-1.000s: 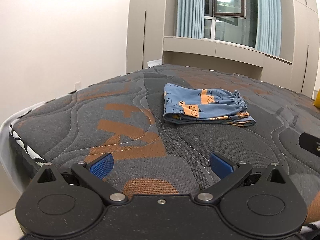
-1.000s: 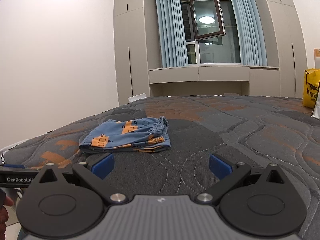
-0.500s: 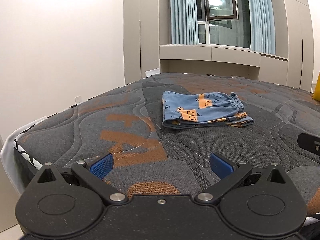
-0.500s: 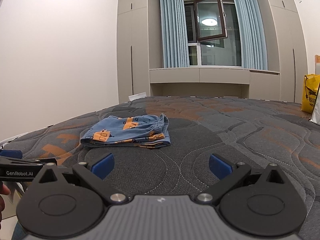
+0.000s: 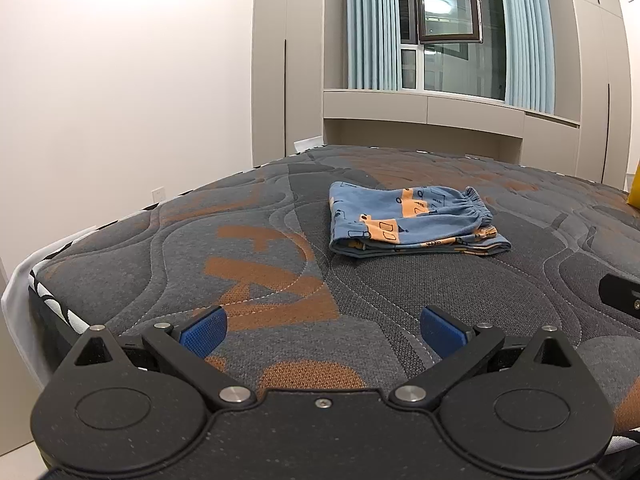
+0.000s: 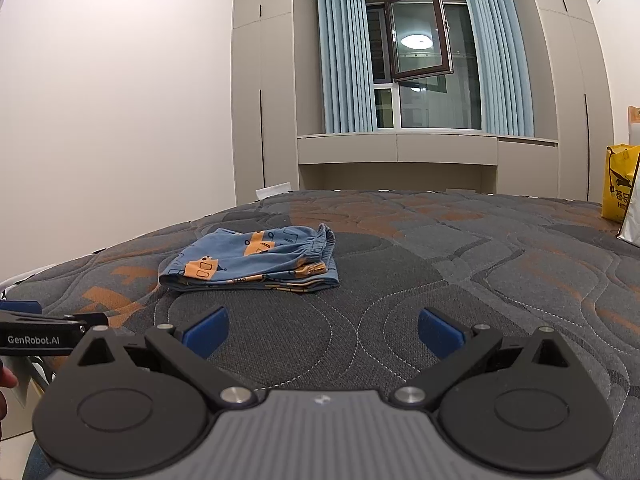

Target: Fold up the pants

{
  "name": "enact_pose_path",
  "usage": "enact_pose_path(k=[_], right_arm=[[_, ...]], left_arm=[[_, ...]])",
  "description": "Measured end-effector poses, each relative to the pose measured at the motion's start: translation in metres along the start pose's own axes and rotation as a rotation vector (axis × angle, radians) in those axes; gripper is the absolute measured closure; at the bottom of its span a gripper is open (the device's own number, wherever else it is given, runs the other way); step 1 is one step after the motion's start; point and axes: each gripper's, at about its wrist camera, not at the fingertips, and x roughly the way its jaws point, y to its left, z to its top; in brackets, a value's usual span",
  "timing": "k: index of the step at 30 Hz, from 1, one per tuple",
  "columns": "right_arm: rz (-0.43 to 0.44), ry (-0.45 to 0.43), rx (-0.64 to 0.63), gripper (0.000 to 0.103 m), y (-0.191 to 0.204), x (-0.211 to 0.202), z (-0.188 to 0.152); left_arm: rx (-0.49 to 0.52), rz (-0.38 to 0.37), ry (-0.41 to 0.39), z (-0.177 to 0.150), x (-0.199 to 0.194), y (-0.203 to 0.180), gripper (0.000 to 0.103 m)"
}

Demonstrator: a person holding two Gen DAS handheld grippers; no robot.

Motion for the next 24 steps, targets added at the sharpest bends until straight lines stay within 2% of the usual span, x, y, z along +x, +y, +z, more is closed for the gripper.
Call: enact_pose_path(k=[24], right_arm=[[-0.004, 0.009, 0.009, 0.0, -0.003, -0.0011, -0.0023]], left_arm=[[-0.006, 0.001, 0.006, -0.0016, 0.0012, -0.0002, 0.001]])
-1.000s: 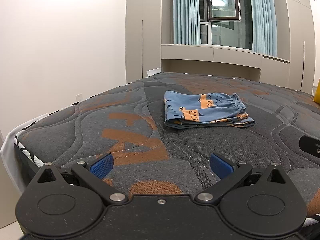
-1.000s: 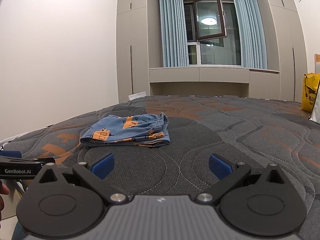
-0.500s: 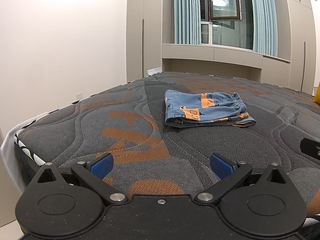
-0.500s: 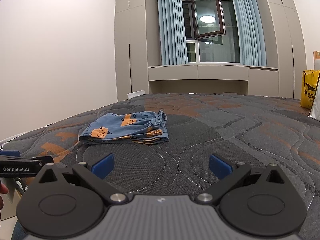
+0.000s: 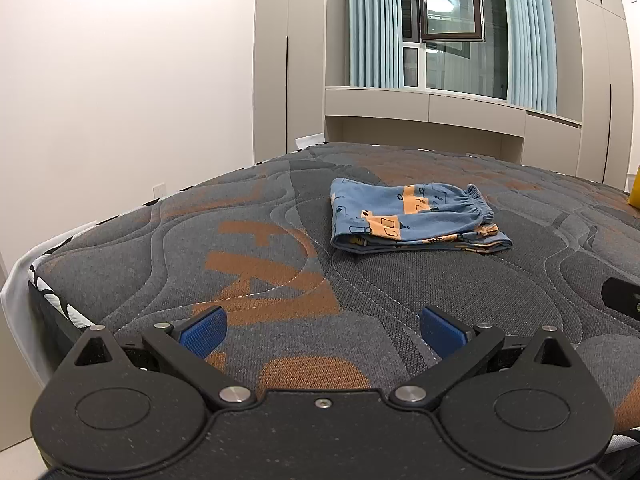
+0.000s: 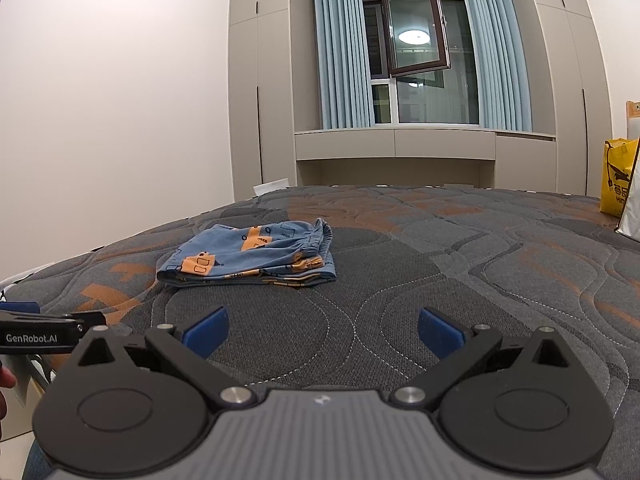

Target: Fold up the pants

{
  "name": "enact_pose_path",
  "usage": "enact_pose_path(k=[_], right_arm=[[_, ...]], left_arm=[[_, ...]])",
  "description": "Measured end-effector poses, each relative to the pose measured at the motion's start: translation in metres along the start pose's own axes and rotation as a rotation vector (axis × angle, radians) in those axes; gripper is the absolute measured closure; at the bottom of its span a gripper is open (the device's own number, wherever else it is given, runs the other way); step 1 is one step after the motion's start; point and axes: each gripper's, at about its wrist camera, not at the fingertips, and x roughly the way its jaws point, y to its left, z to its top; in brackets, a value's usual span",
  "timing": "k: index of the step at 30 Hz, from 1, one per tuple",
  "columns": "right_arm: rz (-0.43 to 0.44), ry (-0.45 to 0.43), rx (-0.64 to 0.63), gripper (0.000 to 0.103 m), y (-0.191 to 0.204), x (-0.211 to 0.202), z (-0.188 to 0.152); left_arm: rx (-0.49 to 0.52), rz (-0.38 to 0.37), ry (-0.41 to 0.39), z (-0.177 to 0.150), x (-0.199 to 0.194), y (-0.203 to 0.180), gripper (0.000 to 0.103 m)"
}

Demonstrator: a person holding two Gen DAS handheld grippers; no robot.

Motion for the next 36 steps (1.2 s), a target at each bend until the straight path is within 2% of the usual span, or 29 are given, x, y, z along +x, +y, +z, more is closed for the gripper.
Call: enact_pose_path(k=[36], right_arm=[[-0.003, 0.008, 0.004, 0.0, -0.0002, -0.0017, -0.0029]], left_arm=[[-0.002, -0.001, 0.006, -0.0024, 0.0016, -0.0003, 0.001]])
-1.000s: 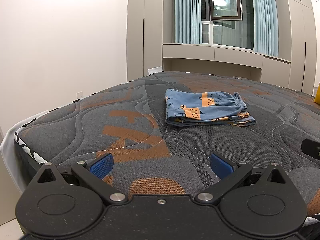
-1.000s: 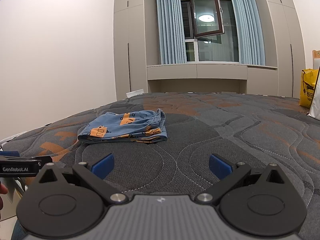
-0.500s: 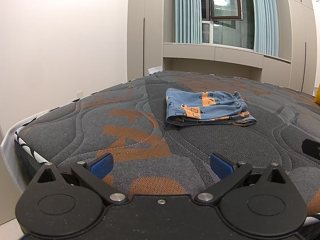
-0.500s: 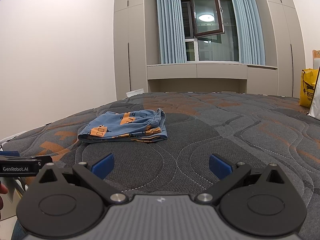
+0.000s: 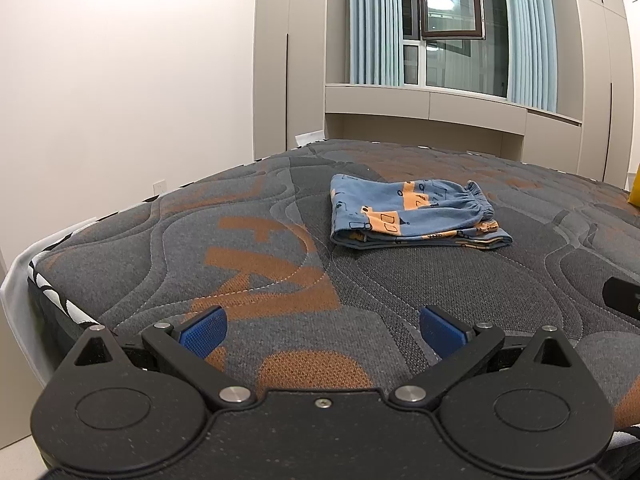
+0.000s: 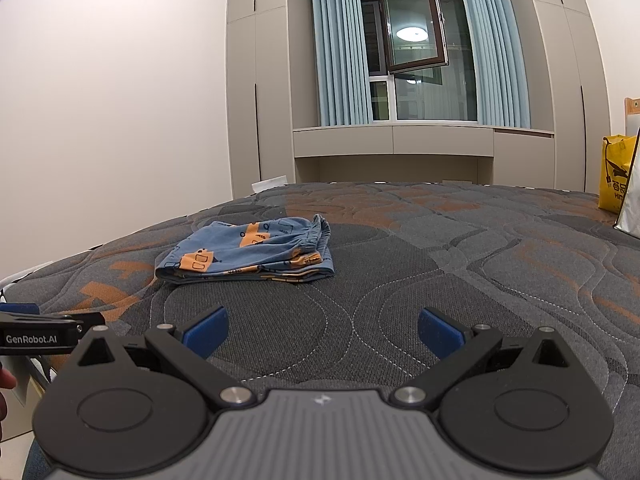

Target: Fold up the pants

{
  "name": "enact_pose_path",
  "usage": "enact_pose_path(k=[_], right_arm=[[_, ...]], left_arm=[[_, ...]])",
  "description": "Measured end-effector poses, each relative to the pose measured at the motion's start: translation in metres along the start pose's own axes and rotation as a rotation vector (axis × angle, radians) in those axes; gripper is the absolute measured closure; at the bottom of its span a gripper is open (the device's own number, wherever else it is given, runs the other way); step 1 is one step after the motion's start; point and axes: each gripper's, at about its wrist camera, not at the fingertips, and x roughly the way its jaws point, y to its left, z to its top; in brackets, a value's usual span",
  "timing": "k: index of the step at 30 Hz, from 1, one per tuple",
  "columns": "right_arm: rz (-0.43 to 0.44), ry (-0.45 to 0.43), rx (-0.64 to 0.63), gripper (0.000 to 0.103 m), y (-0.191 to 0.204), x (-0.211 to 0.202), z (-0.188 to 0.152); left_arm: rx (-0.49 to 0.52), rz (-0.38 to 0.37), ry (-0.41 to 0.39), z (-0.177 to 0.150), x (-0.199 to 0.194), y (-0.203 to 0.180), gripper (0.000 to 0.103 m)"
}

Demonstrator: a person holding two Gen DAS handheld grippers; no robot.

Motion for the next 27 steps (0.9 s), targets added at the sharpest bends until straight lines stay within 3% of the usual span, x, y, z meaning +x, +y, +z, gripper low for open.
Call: enact_pose_path(k=[27], right_arm=[[-0.002, 0.0, 0.002, 0.0, -0.0003, -0.0001, 0.0]], left_arm=[[-0.026, -0.005, 0.039, 0.0001, 0.0012, -0.0024, 0.001]])
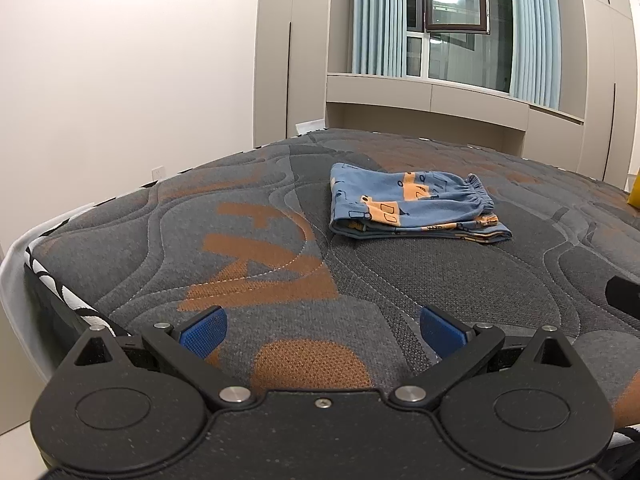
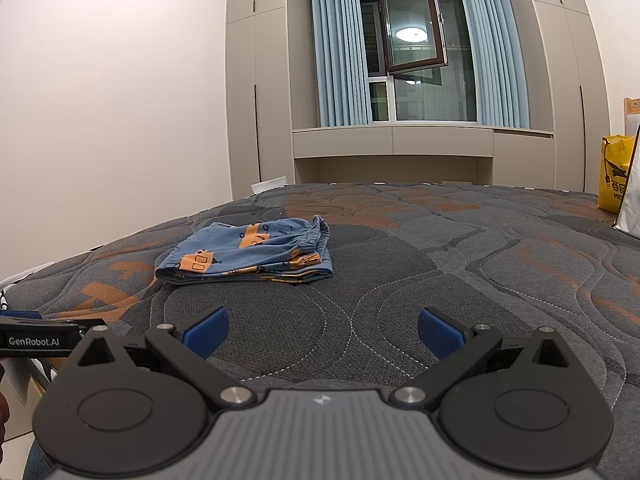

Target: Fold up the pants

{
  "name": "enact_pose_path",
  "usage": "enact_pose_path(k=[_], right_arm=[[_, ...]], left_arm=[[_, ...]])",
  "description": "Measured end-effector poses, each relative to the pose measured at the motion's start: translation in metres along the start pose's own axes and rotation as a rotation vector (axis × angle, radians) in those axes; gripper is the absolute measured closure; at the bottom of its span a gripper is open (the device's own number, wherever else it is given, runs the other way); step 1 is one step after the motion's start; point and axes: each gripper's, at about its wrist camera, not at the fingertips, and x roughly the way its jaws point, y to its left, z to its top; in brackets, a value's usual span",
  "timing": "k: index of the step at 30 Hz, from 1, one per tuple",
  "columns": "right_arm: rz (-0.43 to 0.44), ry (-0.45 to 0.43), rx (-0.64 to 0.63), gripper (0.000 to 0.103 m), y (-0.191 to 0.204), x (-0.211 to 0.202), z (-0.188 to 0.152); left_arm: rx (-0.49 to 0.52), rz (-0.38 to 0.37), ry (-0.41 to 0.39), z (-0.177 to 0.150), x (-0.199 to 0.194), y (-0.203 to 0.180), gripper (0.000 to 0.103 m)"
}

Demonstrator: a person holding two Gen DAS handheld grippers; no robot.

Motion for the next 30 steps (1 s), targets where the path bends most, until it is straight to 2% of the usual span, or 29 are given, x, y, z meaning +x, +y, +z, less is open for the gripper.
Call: enact_pose_path(k=[30], right_arm=[[0.0, 0.0, 0.001, 0.0, 0.0011, -0.0034, 0.0019]], left_arm=[[0.015, -0.027, 0.001, 0.0016, -0.0038, -0.0029, 0.001]])
